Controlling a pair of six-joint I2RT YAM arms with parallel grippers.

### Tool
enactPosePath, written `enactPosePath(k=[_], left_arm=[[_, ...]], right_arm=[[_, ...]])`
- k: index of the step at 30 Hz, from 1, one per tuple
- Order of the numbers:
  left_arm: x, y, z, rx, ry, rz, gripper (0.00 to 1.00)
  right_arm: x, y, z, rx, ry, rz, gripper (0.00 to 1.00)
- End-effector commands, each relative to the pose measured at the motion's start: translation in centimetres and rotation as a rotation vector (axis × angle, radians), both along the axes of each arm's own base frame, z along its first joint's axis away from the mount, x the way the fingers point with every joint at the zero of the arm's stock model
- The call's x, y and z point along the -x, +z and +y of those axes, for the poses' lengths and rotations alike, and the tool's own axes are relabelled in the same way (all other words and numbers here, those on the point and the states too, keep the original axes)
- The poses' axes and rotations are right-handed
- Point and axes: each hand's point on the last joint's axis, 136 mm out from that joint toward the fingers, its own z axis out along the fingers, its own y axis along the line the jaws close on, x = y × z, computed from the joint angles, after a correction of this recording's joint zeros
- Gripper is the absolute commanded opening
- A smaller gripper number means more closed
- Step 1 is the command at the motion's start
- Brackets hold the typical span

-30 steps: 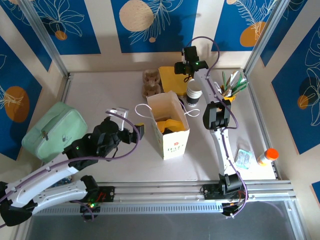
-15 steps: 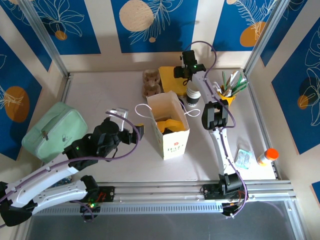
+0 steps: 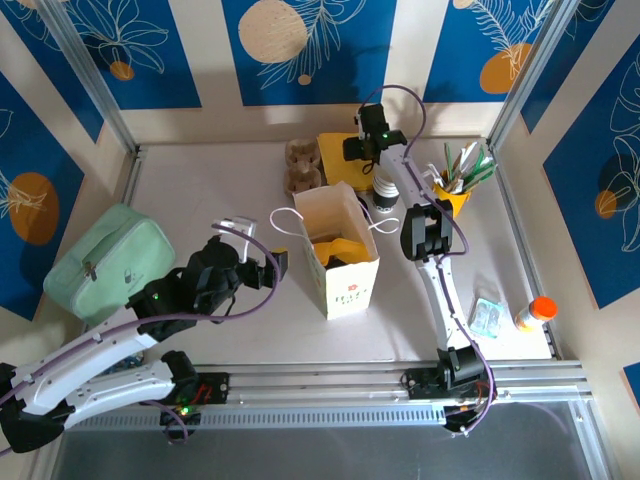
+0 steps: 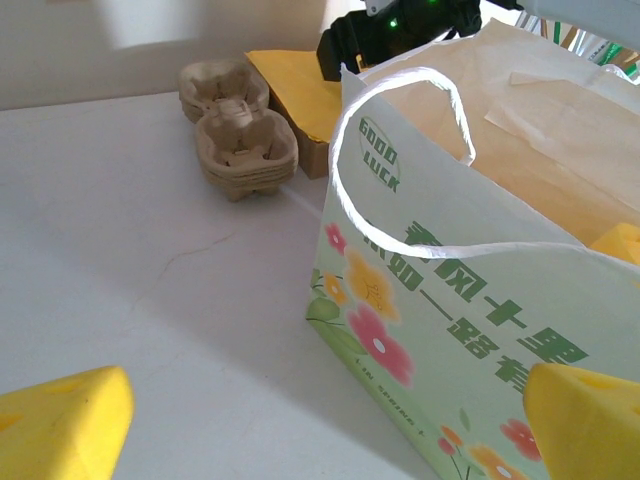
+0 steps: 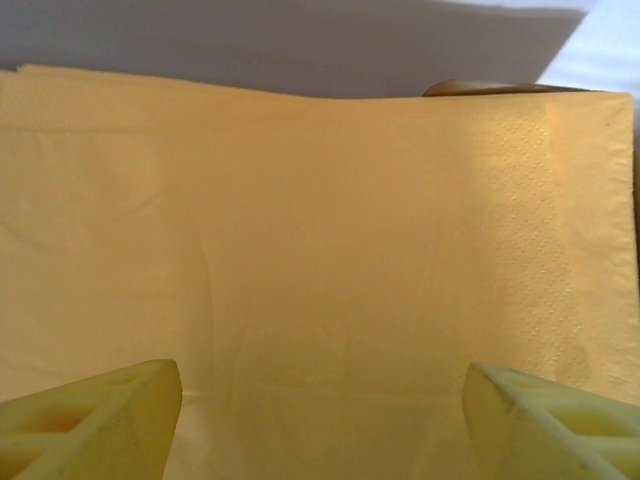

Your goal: Pack the takeout coffee

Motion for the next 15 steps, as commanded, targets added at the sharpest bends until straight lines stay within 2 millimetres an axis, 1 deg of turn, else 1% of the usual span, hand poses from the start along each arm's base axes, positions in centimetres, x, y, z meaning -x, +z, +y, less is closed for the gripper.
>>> enactPosePath(k=[1, 9, 15], left_arm=[[-0.3, -0.1, 0.4, 0.000, 0.023, -0.009, 1.00], [-0.4, -0.1, 0.1, -0.004, 0.019, -0.006, 1.00], [-0.5, -0.3, 0.1, -0.008, 0.021, -0.005, 1.00]], right_arm=[[0.2, -2.2, 0.2, 0.037, 0.018, 0.029, 0.76], [0.6, -4.2, 0.1, 0.056, 0.021, 0.067, 0.76], [0.9, -5.3, 0.0, 0.076, 0.023, 0.086, 0.76]])
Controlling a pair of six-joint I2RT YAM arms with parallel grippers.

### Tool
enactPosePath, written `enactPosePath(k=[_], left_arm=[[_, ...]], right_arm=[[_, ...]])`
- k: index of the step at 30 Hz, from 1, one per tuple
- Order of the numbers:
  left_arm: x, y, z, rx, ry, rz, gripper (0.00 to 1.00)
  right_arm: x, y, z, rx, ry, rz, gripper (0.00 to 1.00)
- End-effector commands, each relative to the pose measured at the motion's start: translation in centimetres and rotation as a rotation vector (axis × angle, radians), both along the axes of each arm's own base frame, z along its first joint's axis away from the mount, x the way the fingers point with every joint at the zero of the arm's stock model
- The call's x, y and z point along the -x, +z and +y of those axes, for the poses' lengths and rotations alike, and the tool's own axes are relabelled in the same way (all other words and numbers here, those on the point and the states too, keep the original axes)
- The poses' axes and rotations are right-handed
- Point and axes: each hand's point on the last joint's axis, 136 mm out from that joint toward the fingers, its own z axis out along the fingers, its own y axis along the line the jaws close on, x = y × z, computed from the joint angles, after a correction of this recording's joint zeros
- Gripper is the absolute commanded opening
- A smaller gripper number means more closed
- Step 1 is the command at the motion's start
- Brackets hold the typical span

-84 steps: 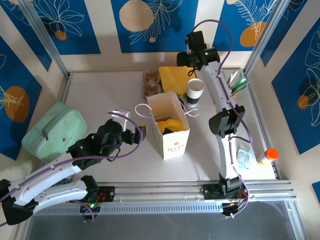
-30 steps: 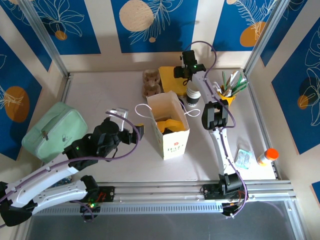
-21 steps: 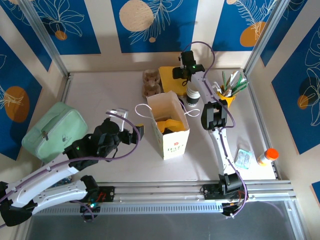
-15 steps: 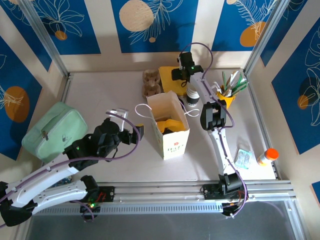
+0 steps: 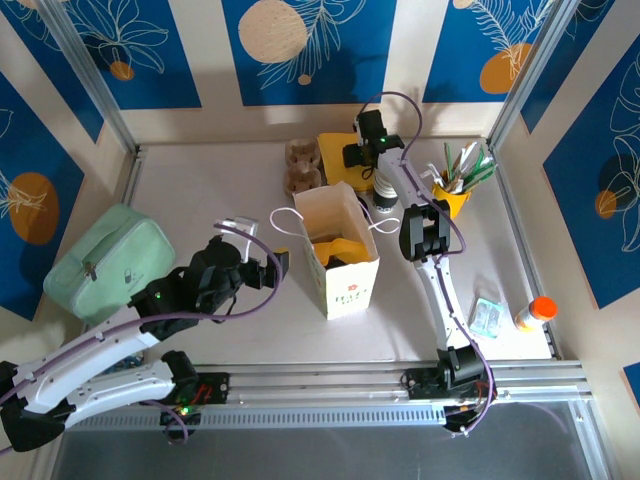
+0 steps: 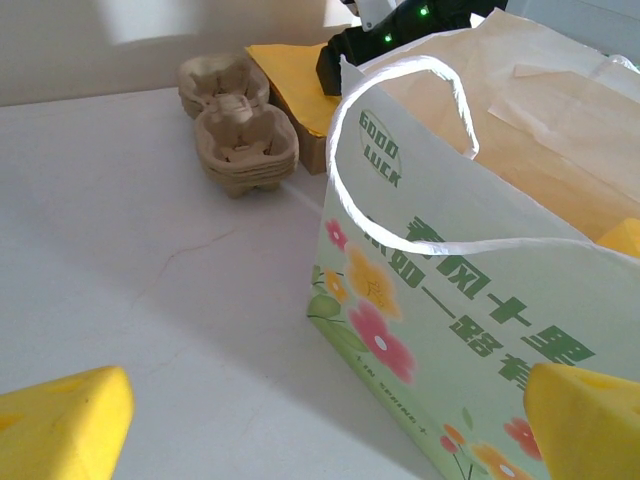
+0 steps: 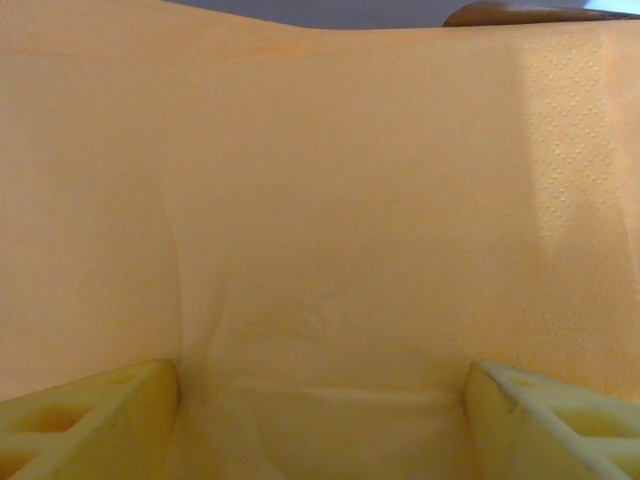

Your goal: Pack the takeout coffee

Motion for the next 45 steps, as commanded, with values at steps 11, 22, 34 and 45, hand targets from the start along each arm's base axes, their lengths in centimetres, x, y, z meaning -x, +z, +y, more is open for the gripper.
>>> enactPosePath(k=[11, 22, 34, 45], left_arm=[[-0.4, 0.0, 0.3, 0.004, 0.021, -0.013, 1.00], [-0.4, 0.2, 0.2, 0.003, 0.019, -0.016, 1.00], [-0.5, 0.5, 0.0, 0.001, 0.013, -0.016, 1.00], [-0.5, 0.5, 0.1, -0.006, 0.018, -0.017, 1.00]], right_arm=[[1.0, -3.1, 0.9, 0.058, 0.043, 0.056, 0.63], [1.1, -1.5, 1.4, -0.001, 0.054, 0.052, 0.36], [0.8, 3.7, 2.1, -0.110, 0.056, -0.012, 0.13], [0.9, 8.2, 2.4, -0.163, 0.063, -0.071, 0.05]])
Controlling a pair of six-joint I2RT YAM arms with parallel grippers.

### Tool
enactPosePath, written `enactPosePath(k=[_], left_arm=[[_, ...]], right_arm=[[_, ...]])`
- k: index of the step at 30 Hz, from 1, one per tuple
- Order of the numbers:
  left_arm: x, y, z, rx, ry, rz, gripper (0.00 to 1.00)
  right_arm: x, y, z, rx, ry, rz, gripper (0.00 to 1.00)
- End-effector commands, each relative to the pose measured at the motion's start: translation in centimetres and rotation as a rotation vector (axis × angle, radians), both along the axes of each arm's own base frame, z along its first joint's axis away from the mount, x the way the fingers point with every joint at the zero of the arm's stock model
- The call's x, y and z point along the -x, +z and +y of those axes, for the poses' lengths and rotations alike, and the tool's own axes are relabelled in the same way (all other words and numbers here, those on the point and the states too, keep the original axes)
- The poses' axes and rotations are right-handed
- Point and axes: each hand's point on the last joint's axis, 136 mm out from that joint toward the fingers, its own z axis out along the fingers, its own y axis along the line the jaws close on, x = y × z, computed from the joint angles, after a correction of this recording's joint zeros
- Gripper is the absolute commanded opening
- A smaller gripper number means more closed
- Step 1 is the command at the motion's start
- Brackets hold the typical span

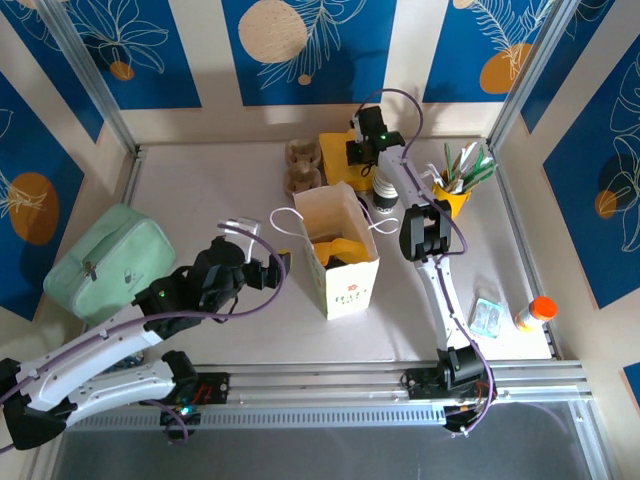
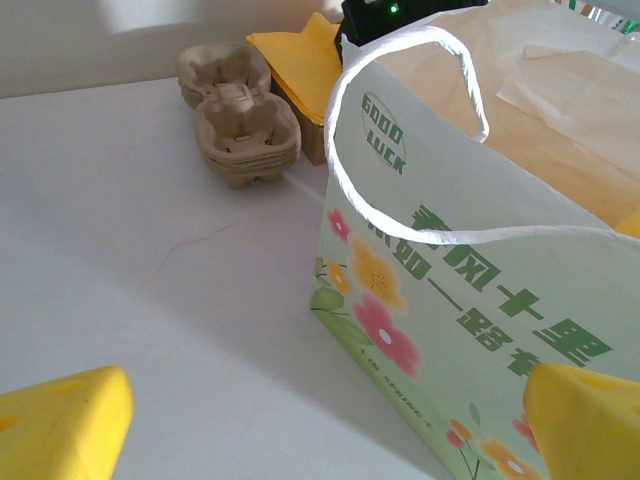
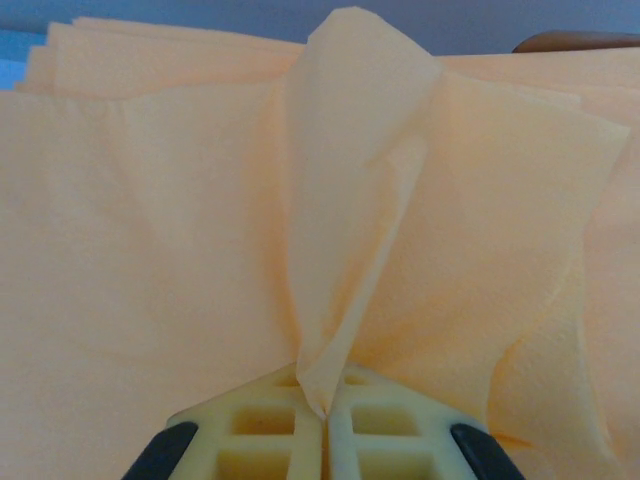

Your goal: Pack the takeout coffee

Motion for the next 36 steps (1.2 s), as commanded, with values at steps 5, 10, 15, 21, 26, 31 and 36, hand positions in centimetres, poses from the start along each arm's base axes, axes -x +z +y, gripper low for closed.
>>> enactPosePath(k=[5, 10, 15, 21, 26, 31, 36], left_arm=[[-0.4, 1.2, 0.5, 0.013, 0.025, -0.030, 1.00], [-0.3, 1.3, 0.6, 0.015, 0.024, -0.031, 1.00], [-0.1, 1.3, 0.8, 0.026, 0.027, -0.032, 1.00], [0.0, 1.3, 0.8, 0.033, 0.028, -0.027, 1.00], [0.0, 1.2, 0.8, 0.034, 0.025, -0.024, 1.00], [0.0, 1.2, 0.8, 0.036, 0.024, -0.023, 0.99], [0.0, 1.0, 0.8, 0.037, 0.027, -0.020, 0.99]], right_arm=[[0.8, 9.4, 0.3, -0.118, 0.004, -0.098, 0.00], [1.1, 12.5, 0.4, -0.145, 0.014, -0.144, 0.00], [1.5, 15.0, 0.2, -0.155, 0.016, -0.183, 0.00], [2.1, 17.4, 0.0, -0.164, 0.019, -0.218, 0.00], [2.1, 18.3, -0.3, -0.148, 0.015, -0.242, 0.00], [1.7, 18.2, -1.2, -0.096, -0.004, -0.258, 0.00], [1.1, 16.3, -2.0, -0.011, -0.026, -0.249, 0.00]])
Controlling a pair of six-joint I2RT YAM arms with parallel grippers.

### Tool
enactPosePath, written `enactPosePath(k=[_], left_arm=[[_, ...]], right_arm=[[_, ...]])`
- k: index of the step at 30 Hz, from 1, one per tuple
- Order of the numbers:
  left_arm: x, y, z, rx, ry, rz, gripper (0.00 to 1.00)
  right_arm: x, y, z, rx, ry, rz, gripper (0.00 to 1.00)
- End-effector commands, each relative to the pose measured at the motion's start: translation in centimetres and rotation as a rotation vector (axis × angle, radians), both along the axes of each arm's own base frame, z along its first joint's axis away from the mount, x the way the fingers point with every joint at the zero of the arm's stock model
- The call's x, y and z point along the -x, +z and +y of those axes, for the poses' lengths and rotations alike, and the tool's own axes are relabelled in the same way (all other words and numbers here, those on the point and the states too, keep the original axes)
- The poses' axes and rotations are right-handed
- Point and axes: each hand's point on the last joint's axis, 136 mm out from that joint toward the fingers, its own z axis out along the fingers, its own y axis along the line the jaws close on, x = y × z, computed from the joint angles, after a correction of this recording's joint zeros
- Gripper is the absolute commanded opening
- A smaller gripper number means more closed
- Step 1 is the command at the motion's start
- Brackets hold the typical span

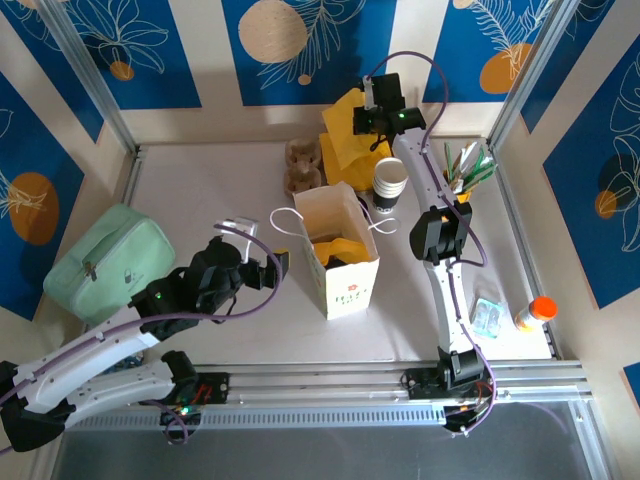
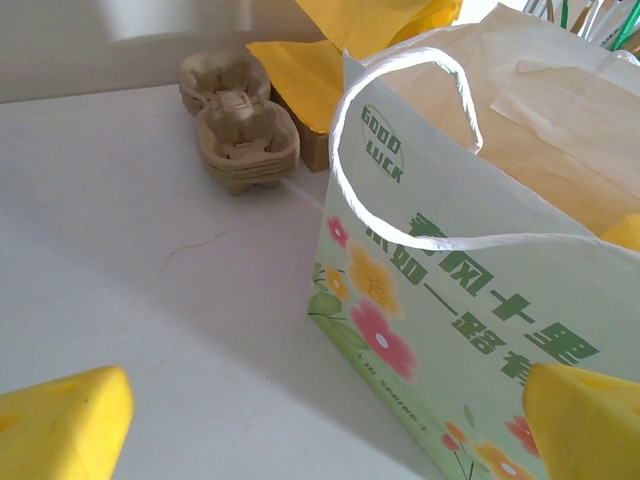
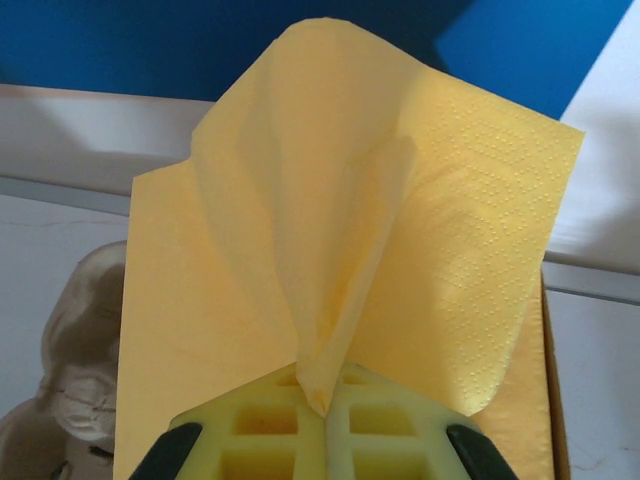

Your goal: Pack the takeout coffee

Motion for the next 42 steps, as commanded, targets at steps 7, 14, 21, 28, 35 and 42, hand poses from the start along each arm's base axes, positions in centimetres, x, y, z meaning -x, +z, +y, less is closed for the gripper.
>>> enactPosePath(k=[7, 14, 21, 28, 35, 42], left_arm=[[-0.3, 0.4, 0.4, 0.016, 0.024, -0.010, 0.99], [-0.2, 0.4, 0.5, 0.012, 0.026, -0.010, 1.00], [-0.2, 0.2, 0.5, 0.011, 0.028, -0.006, 0.99], [-0.3, 0.3, 0.3, 0.009, 0.025, -0.006, 1.00], [-0.3, 0.3, 0.2, 0.012, 0.022, -0.003, 1.00], [-0.3, 0.4, 0.2, 0.014, 0.022, -0.004, 1.00]], right_arm=[[-0.4, -2.3, -0.5, 0.004, -0.016, 0.046, 0.04], [-0.5, -5.7, 0.8, -0.028, 0.002, 0.110, 0.13], [-0.6, -7.3, 0.7, -0.053, -0.001, 0.145, 0.16], [-0.6, -7.5, 0.5, -0.069, -0.007, 0.156, 0.19], [-0.4, -6.8, 0.5, -0.083, -0.007, 0.152, 0.28], [0.0, -5.3, 1.2, -0.103, 0.005, 0.138, 0.27]])
